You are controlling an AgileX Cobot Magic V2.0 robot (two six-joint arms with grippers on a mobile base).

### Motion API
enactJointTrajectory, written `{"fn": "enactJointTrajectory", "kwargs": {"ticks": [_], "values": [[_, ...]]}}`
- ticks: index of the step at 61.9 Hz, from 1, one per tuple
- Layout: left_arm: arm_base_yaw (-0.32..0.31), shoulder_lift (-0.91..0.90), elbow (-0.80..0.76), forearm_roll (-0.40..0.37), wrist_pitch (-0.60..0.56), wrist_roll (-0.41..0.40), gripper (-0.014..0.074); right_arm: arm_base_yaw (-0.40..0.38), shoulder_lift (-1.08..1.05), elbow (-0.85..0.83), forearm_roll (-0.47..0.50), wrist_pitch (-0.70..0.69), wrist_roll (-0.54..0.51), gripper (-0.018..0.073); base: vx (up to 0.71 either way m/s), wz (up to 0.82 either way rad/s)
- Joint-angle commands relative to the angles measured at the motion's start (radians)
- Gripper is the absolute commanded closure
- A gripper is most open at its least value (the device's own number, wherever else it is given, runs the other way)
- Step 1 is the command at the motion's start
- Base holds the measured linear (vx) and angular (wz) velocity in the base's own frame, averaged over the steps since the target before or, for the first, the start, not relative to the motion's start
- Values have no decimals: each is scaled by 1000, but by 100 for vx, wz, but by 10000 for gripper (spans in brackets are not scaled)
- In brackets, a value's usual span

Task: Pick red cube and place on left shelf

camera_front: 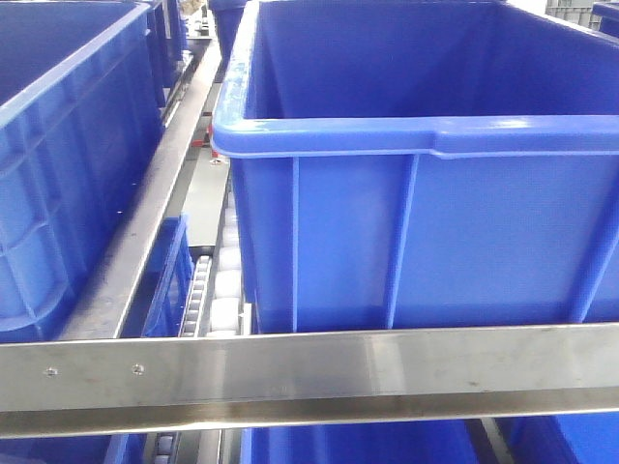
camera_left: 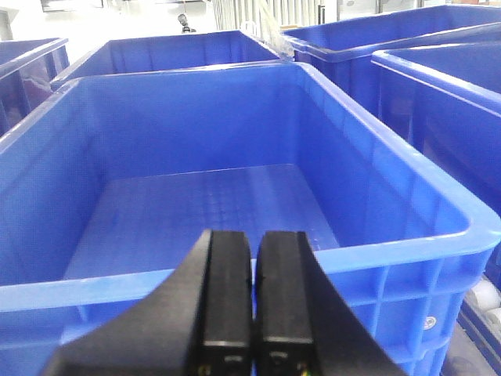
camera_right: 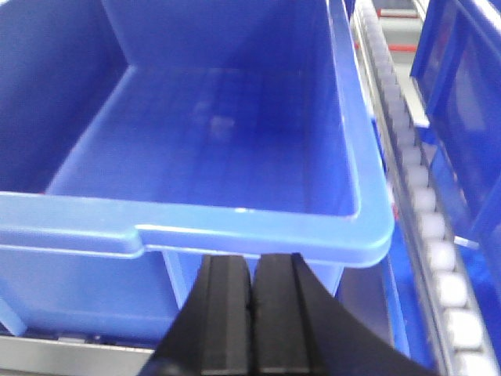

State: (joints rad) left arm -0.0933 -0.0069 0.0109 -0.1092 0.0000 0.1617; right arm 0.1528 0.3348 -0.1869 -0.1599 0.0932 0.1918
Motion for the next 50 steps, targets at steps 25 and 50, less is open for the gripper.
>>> {"fn": "enactJointTrajectory", "kwargs": {"ticks": [25, 50], "values": [[3, 6, 22, -9, -84, -2, 491, -95, -364, 192, -7, -64, 1, 502, 0, 0], [3, 6, 22, -9, -84, -2, 491, -101, -356, 193, -2, -82, 8, 502, 0, 0]]}}
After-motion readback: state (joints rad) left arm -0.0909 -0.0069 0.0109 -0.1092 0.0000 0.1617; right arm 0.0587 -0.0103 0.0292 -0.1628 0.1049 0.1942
